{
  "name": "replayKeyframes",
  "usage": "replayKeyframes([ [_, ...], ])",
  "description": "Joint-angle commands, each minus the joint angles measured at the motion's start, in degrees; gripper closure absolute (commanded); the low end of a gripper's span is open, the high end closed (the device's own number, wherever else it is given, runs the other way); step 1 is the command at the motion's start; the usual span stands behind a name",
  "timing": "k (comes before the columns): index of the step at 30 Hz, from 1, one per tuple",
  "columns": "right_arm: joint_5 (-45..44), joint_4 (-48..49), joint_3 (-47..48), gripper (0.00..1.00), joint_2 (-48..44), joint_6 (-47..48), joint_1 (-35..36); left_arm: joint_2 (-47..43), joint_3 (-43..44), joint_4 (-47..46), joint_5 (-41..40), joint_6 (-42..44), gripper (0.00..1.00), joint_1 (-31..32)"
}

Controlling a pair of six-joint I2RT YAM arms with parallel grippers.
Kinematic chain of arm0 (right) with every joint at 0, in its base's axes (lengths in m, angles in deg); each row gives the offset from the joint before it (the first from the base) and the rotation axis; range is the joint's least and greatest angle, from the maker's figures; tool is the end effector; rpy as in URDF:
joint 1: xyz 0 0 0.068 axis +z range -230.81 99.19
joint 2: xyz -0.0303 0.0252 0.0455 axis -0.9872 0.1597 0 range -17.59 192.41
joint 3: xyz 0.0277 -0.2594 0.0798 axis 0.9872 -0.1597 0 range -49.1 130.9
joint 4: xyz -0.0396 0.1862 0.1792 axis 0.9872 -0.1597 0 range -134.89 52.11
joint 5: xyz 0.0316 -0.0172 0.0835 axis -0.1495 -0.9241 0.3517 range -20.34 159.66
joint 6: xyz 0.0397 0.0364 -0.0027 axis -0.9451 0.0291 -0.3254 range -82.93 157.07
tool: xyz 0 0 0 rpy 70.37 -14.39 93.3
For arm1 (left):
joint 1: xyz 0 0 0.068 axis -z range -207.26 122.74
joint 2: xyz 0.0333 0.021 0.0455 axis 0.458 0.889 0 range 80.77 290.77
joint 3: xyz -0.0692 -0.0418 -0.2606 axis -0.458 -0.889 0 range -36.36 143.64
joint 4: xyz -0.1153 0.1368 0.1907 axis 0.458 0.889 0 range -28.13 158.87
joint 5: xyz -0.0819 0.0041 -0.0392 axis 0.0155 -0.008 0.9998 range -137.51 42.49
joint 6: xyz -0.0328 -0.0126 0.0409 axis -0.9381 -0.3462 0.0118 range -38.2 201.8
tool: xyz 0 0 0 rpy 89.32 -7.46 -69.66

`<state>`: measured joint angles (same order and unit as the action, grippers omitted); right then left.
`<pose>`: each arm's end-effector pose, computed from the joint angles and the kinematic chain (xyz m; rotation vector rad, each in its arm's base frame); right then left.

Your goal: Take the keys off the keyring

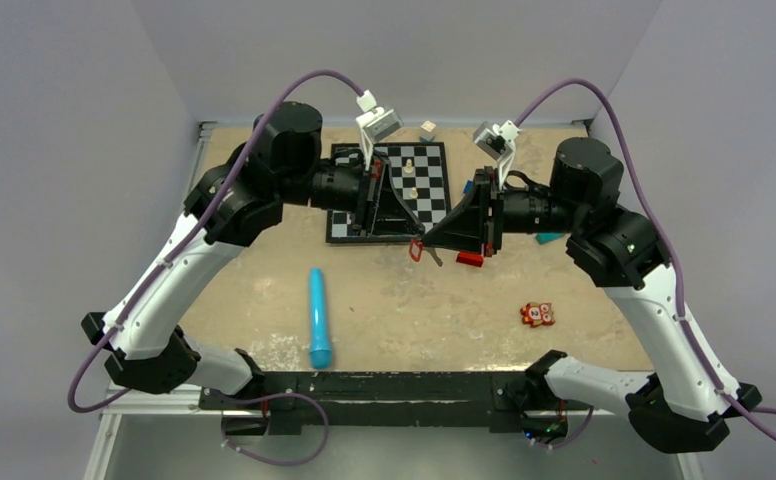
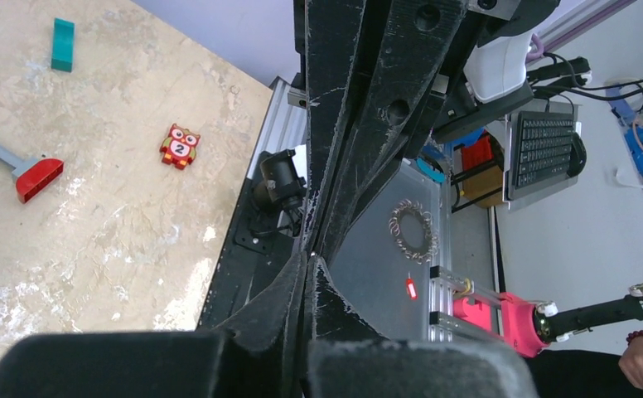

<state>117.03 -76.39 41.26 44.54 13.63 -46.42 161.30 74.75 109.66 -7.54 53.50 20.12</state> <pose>0.1342 0.1237 0.4982 -0.8317 1.7363 1.4242 0.1551 -0.2022 0.5203 0.8759 1.9183 -1.5061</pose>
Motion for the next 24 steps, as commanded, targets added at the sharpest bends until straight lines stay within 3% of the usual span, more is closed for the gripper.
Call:
replayKeyframes([
  [1,-0.2,1.5,2.3,1.00,-0.1,1.5,0.2,0.0,1.9,-0.8,0.3,-0.5,1.00,0.6],
  [24,-6.0,6.0,-0.7,1.00,-1.9,-1.4,0.2,3.6,6.3,4.1,1.3,0.7,1.00,4.0],
])
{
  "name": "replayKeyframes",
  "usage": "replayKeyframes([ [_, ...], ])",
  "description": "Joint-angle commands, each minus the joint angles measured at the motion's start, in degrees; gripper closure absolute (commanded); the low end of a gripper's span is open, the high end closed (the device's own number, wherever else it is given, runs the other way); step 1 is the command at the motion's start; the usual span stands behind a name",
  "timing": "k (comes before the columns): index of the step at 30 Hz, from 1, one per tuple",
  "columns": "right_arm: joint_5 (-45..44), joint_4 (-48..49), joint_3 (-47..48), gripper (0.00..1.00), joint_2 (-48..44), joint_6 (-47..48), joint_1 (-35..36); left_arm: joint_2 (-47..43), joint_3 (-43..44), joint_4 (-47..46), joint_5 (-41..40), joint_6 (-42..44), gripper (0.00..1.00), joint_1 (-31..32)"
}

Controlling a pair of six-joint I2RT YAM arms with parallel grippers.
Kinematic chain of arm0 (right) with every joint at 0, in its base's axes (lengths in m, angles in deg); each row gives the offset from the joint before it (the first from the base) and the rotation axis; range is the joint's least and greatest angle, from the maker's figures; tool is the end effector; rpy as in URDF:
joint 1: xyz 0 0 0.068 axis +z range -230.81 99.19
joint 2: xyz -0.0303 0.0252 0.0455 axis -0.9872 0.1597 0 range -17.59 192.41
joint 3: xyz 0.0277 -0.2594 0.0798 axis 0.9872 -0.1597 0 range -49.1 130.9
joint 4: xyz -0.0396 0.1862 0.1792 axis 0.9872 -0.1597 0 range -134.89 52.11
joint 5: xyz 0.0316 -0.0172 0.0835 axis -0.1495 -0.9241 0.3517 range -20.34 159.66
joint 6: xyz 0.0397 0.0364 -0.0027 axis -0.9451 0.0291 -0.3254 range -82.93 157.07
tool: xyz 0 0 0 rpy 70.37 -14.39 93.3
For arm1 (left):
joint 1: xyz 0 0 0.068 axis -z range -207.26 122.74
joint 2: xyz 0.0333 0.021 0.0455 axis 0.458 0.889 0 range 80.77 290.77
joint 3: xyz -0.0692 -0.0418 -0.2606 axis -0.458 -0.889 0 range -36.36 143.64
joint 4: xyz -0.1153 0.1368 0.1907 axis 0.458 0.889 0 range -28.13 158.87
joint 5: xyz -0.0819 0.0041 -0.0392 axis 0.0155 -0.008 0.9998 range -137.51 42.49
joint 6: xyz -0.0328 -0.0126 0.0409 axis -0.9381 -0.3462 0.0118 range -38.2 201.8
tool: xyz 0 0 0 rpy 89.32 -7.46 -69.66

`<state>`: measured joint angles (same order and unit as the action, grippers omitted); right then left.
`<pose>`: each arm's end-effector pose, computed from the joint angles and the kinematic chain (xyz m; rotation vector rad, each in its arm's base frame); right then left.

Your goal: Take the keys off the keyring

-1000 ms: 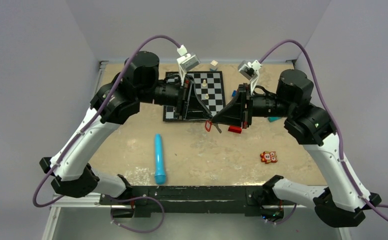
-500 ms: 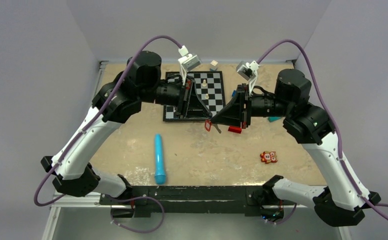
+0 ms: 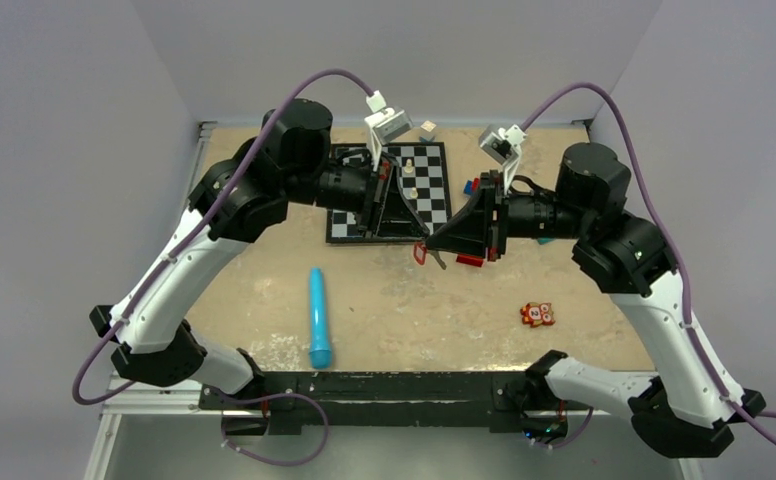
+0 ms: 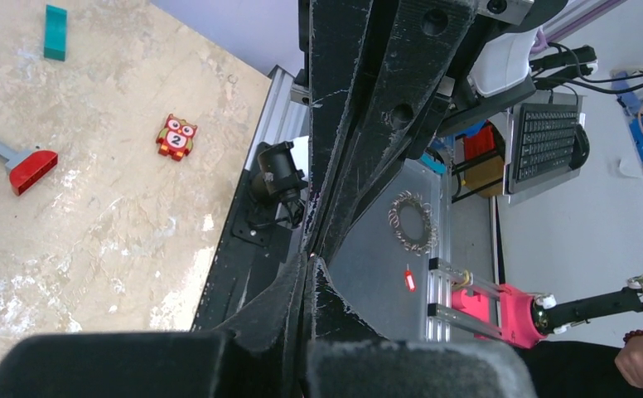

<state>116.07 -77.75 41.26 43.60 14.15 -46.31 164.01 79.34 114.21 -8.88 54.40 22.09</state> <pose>0.1290 0.1200 0.4984 -0.8255 1.7420 1.4064 0.1521 -0.2111 0.5232 0.9049 1.9593 -1.4889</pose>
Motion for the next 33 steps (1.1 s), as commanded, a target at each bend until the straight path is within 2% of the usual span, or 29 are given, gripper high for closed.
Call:
replayKeyframes([
  [1,-5.3,8.3,-1.4,1.00,-1.5,-2.7,0.0,0.9,1.8,-0.9,2.8,-0.6,1.00,2.1],
  [6,-7.2,11.7,-4.0,1.00,-3.7,-6.1,0.0,0.8,1.8,-4.4,1.8,-2.8,1.00,2.0],
  [14,-12.3,15.8,-4.8,1.00,-6.6,-10.1,0.1,0.2,0.0,-18.1,1.3,-11.1,1.00,2.0],
  [20,-13.8,19.4,-5.0,1.00,-7.0,-13.1,0.1,-0.7,-0.8,-22.1,-0.3,-13.3,1.00,2.0],
  [26,-15.7,22.3,-5.9,1.00,-7.3,-15.4,0.1,-6.0,-8.8,-27.2,-7.1,-14.9,1.00,2.0],
  [33,-16.2,23.9,-7.0,1.00,-7.2,-16.8,0.1,-8.5,-13.7,-31.0,-9.1,-17.1,1.00,2.1],
])
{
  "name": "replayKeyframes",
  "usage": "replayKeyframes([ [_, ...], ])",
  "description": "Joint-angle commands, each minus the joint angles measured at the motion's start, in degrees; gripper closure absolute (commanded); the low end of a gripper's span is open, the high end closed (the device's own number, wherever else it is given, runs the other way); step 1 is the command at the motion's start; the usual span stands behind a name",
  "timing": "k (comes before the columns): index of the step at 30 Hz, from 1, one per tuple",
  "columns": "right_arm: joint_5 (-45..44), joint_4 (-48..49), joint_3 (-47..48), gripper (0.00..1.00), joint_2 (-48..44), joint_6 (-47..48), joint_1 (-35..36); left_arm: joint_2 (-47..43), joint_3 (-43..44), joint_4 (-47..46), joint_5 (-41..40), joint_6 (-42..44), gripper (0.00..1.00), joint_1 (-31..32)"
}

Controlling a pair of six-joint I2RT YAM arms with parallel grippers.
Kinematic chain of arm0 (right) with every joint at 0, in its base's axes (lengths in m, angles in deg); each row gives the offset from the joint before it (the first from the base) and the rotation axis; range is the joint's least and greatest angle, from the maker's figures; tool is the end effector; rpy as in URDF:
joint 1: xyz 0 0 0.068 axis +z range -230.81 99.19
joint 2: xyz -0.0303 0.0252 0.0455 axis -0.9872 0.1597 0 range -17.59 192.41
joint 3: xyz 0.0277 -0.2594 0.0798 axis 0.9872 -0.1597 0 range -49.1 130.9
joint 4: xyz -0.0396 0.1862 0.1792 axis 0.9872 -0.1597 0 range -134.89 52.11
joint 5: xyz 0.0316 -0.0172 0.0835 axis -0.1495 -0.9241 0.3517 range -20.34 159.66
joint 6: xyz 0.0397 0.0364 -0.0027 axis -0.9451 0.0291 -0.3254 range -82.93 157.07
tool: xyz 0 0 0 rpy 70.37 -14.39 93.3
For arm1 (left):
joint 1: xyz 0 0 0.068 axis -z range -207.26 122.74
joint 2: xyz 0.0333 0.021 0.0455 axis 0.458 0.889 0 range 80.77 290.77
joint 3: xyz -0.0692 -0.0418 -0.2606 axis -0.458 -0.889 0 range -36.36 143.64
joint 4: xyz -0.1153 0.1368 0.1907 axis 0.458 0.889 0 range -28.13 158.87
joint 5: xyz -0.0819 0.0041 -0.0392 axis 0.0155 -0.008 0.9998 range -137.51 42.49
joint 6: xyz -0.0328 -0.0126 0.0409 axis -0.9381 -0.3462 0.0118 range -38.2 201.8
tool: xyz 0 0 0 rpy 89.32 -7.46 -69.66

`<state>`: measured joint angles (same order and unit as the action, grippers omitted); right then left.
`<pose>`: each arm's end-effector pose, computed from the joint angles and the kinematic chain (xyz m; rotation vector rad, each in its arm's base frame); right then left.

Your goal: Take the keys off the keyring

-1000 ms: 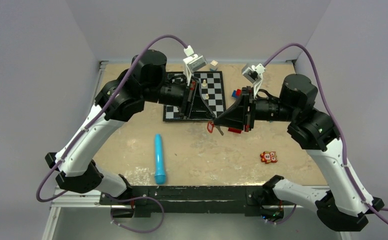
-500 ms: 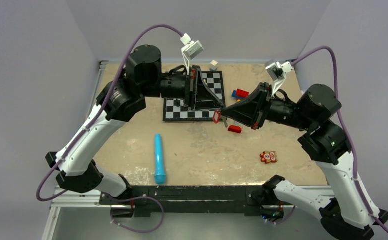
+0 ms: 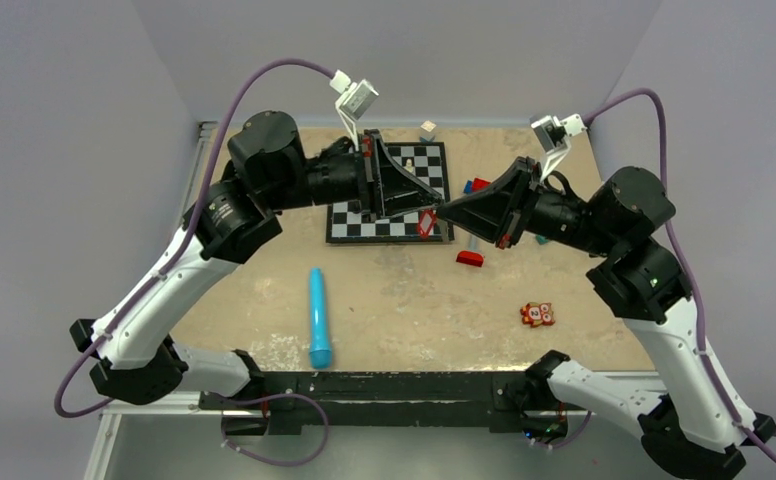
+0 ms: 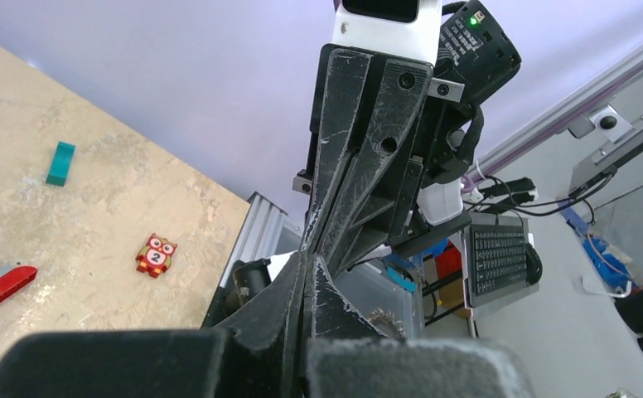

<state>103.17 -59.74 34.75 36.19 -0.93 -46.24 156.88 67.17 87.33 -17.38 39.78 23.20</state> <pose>0.1112 0.1005 0.5160 -0.4874 1.5499 1.4215 0.1462 -0.2051 0.5395 0.6106 1.6979 -1.6228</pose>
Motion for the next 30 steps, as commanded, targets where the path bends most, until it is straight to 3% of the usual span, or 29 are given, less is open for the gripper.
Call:
replayKeyframes([
  [1,-3.2,6.1,-0.6,1.00,0.2,-1.9,0.0,-1.4,-1.6,-4.2,-0.9,-2.4,1.00,1.0],
  [9,-3.2,6.1,-2.2,1.00,-1.1,-2.5,0.1,-1.9,-1.4,-2.2,-2.0,-1.2,0.97,1.0],
  [14,-3.1,3.2,-2.4,1.00,-2.1,-1.2,0.1,-1.8,3.9,5.8,-3.8,4.0,0.52,0.9],
  [17,-2.6,-0.4,-2.2,1.00,-2.3,0.6,0.1,-1.4,8.0,11.7,-4.5,7.7,0.37,0.4],
  [21,-1.6,-4.4,-1.1,1.00,-1.4,3.2,0.0,-2.1,10.9,18.6,-5.2,12.2,0.36,-0.3],
  [30,9.1,-7.2,1.7,1.00,2.9,7.7,0.1,-2.0,13.0,29.2,0.1,19.0,0.47,-1.1],
])
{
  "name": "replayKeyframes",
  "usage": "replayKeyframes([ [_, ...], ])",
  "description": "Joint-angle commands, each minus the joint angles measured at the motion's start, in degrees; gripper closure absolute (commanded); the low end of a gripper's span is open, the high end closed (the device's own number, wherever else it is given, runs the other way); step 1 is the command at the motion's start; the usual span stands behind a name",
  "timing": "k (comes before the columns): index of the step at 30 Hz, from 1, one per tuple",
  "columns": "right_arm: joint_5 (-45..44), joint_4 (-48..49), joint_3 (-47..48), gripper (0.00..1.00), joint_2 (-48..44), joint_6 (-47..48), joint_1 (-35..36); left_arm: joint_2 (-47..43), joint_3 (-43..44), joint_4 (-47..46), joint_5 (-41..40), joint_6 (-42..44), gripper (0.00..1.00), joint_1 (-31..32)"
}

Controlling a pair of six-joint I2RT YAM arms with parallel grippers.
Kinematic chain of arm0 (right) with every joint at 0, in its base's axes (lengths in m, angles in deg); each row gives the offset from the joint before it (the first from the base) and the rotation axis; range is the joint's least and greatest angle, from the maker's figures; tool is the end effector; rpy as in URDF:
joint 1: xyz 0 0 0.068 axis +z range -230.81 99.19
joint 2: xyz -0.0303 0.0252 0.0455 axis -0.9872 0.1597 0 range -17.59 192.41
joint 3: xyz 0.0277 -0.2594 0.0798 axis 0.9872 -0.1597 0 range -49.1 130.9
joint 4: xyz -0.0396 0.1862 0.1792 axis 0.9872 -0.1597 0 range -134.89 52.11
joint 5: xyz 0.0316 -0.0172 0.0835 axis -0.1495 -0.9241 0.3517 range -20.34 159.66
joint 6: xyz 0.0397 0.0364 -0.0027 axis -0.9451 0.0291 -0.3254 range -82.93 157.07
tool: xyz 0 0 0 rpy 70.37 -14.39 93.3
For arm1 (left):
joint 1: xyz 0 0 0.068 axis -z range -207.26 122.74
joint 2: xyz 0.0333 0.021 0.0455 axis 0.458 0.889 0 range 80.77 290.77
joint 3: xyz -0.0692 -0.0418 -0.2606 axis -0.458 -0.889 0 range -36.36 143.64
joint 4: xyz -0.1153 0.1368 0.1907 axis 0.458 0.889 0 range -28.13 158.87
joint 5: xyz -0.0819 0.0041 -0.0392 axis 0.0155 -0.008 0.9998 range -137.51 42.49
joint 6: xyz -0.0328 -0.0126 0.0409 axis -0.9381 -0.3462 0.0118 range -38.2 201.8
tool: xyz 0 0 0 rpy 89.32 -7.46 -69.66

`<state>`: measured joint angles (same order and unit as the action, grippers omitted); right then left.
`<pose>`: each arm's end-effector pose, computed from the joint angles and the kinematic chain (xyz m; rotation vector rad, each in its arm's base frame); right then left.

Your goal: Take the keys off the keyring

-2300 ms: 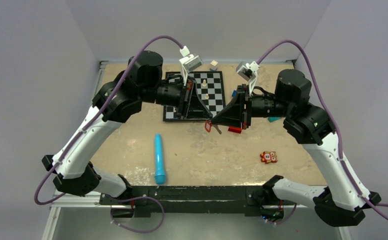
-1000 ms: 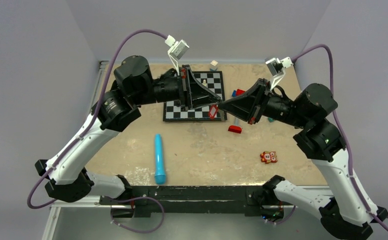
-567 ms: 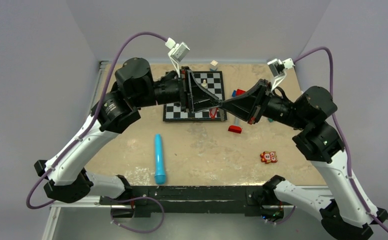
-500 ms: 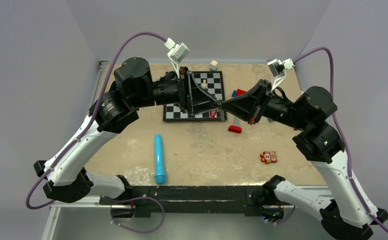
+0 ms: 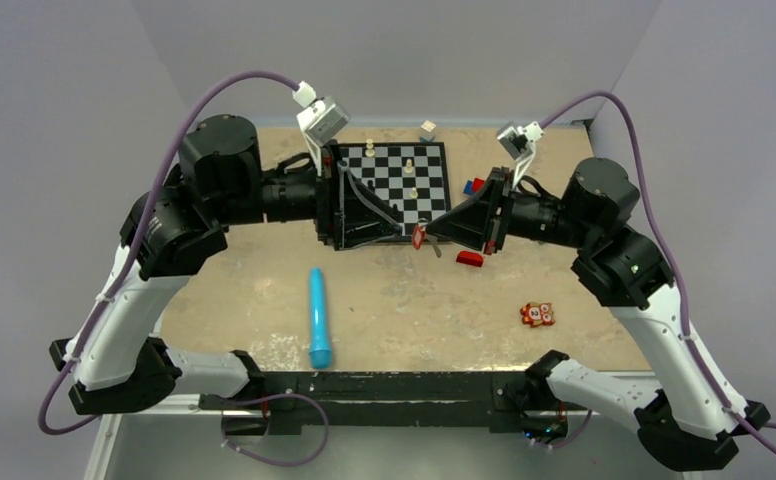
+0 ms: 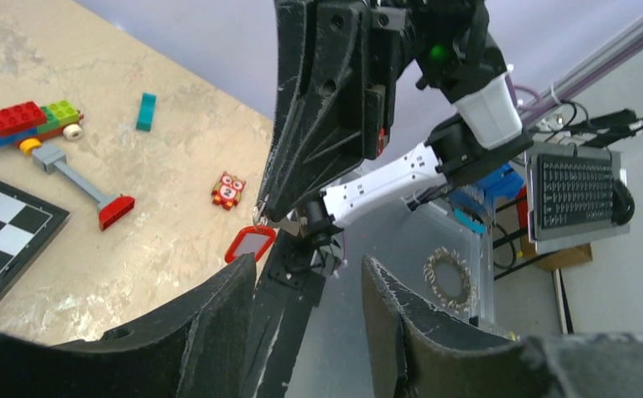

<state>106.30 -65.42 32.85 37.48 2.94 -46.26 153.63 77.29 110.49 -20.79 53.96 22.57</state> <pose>0.1220 0.1098 0.4931 -0.5588 1.6859 1.4031 0.1125 -0.1580 0.5569 0.7346 1.7569 -1.3646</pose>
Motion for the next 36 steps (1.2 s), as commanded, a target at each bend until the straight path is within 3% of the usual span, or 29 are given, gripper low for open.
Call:
replayKeyframes([
  [1,6.7,-2.1,4.1,1.00,2.2,4.5,0.0,1.6,3.2,6.5,4.3,5.3,0.48,-0.4],
  [11,12.2,-2.3,5.8,1.00,4.4,7.3,0.0,7.2,8.4,11.6,6.6,8.8,0.58,-0.4],
  [31,13.0,-1.7,5.9,1.00,5.5,7.9,0.0,10.3,8.0,10.0,9.6,8.4,0.77,-0.4],
  [36,13.3,-1.7,6.0,1.00,5.7,8.0,0.1,10.4,7.2,9.1,10.2,7.7,0.92,-0.4],
])
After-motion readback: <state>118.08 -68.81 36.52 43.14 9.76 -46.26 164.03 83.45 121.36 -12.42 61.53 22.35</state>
